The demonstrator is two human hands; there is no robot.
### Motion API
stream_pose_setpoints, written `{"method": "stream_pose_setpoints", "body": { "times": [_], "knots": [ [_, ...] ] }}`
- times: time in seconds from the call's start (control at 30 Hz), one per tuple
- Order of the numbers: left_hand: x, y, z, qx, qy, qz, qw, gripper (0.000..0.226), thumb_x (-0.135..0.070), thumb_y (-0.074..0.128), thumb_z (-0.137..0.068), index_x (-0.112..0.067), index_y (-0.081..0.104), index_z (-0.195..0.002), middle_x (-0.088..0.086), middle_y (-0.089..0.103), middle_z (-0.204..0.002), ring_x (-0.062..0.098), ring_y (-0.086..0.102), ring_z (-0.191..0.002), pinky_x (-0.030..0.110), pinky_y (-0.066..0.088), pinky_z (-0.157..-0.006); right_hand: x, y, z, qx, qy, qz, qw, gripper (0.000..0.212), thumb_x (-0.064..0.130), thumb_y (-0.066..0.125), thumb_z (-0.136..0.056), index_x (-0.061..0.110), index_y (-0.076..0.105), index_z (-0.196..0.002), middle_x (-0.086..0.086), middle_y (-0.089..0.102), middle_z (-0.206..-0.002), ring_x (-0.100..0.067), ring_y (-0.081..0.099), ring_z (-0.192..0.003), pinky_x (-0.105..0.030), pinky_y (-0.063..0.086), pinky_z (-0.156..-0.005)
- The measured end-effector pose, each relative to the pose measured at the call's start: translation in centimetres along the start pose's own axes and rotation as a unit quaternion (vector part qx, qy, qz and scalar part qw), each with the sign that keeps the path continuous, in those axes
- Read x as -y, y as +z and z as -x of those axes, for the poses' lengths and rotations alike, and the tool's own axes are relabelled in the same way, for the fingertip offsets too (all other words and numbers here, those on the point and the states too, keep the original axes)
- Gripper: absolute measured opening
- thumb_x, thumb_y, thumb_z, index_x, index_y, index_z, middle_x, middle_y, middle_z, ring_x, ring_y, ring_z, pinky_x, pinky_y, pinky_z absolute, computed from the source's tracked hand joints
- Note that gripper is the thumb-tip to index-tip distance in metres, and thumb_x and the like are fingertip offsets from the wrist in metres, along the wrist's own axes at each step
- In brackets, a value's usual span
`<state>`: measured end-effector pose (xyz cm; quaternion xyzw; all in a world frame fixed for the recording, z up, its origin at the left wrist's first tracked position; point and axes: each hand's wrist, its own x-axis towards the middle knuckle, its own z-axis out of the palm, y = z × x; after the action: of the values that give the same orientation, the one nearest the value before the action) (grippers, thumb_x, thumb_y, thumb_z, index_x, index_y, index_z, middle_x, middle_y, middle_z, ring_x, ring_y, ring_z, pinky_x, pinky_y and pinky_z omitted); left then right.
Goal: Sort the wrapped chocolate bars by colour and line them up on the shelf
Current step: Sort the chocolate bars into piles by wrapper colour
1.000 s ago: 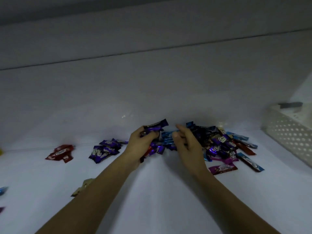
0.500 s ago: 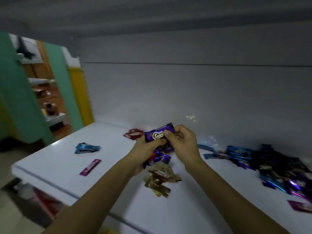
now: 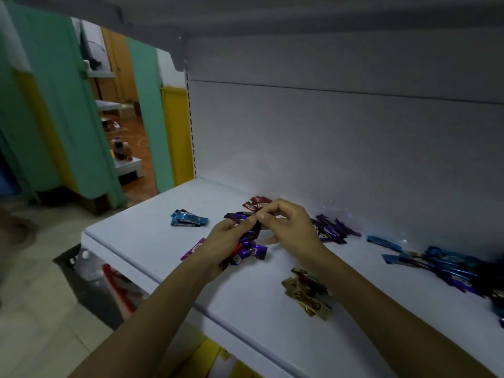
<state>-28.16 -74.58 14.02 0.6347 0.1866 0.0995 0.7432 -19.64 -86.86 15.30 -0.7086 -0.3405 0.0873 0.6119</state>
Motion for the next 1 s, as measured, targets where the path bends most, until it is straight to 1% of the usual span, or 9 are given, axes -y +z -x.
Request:
{"method": "stream_pose_setpoints", "body": {
  "times": [0.17,0.27,0.4,0.5,0.6,0.7,0.83,0.9,1.0],
  "knots": [
    [1.1,1.7,-2.4,-0.012,0.027,-0.01,1.0,0.016,-0.023,0.064,-0.09,-0.01,0.065,-0.1,0.014,0.07,-0.098,0.02,0.067,-0.08,0.031,0.057,-0.068,-1.9,-2.4,-0.3,-0.083,0.025,0.016,0.996,0.015,0.018,0.063,-0.089,0.015,0.064,-0.075,0.003,0.066,-0.073,-0.005,0.066,-0.065,-0.022,0.051,-0.053],
    [2.3,2.2,-4.1,-0.037,0.089,-0.078,0.992,0.008,-0.019,0.067,-0.088,-0.015,0.066,-0.094,0.007,0.069,-0.087,0.02,0.066,-0.081,0.04,0.055,-0.083,-2.8,-4.9,-0.2,-0.166,0.056,-0.015,0.984,0.015,0.017,0.064,-0.089,0.01,0.065,-0.076,0.006,0.064,-0.06,-0.002,0.057,-0.048,-0.018,0.045,-0.046],
    [4.1,2.5,-4.8,-0.061,0.165,-0.132,0.976,0.013,-0.017,0.07,-0.085,-0.01,0.066,-0.096,0.002,0.068,-0.096,0.013,0.066,-0.086,0.019,0.053,-0.07,-4.8,-9.3,-0.3,-0.27,0.06,0.052,0.959,0.012,0.014,0.067,-0.086,0.017,0.068,-0.074,-0.003,0.067,-0.07,-0.011,0.061,-0.059,-0.026,0.052,-0.058],
    [4.5,2.4,-4.8,-0.056,0.185,-0.125,0.973,0.013,-0.017,0.07,-0.085,-0.014,0.066,-0.097,-0.001,0.069,-0.096,0.007,0.066,-0.084,0.017,0.051,-0.069,-6.6,-11.5,-1.0,-0.314,0.05,0.181,0.931,0.011,0.018,0.066,-0.086,0.012,0.071,-0.078,-0.006,0.068,-0.073,-0.015,0.06,-0.066,-0.024,0.047,-0.06],
    [4.6,2.3,-4.8,-0.046,0.193,-0.154,0.968,0.016,-0.026,0.07,-0.084,-0.021,0.066,-0.099,-0.006,0.068,-0.097,0.008,0.065,-0.089,0.026,0.052,-0.08,-8.4,-11.8,-1.4,-0.283,0.017,0.291,0.914,0.01,0.02,0.065,-0.086,0.012,0.071,-0.083,0.0,0.069,-0.079,-0.013,0.062,-0.071,-0.027,0.049,-0.063],
    [4.7,2.4,-4.7,-0.045,0.2,-0.165,0.965,0.016,-0.027,0.069,-0.084,-0.022,0.065,-0.099,-0.007,0.068,-0.097,0.009,0.064,-0.09,0.028,0.053,-0.081,-9.9,-11.6,-1.6,-0.207,0.026,0.383,0.9,0.009,0.018,0.064,-0.087,0.012,0.071,-0.086,-0.003,0.07,-0.087,-0.018,0.063,-0.077,-0.033,0.052,-0.069],
    [4.7,2.4,-4.7,-0.035,0.208,-0.172,0.962,0.02,-0.026,0.07,-0.083,-0.021,0.065,-0.102,-0.005,0.067,-0.1,0.013,0.064,-0.093,0.029,0.053,-0.082,-9.0,-11.5,-2.2,-0.193,-0.006,0.448,0.873,0.014,0.022,0.062,-0.087,0.014,0.073,-0.083,-0.004,0.071,-0.081,-0.022,0.063,-0.074,-0.039,0.052,-0.071],
    [4.7,2.4,-4.7,-0.031,0.213,-0.178,0.96,0.021,-0.026,0.07,-0.083,-0.02,0.064,-0.103,-0.004,0.067,-0.102,0.013,0.063,-0.094,0.027,0.052,-0.082,-7.5,-9.8,-2.0,-0.172,-0.053,0.382,0.907,0.014,0.027,0.067,-0.085,0.015,0.073,-0.086,-0.001,0.07,-0.085,-0.02,0.063,-0.079,-0.037,0.053,-0.073],
    [4.8,2.5,-4.6,-0.028,0.245,-0.181,0.952,0.02,-0.019,0.07,-0.084,-0.017,0.064,-0.103,-0.002,0.067,-0.101,0.014,0.063,-0.094,0.027,0.052,-0.083,-4.3,-5.3,-1.1,-0.038,-0.04,0.236,0.97,0.027,0.04,0.072,-0.079,0.02,0.07,-0.097,0.008,0.068,-0.089,-0.009,0.063,-0.082,-0.024,0.052,-0.074]
  ]
}}
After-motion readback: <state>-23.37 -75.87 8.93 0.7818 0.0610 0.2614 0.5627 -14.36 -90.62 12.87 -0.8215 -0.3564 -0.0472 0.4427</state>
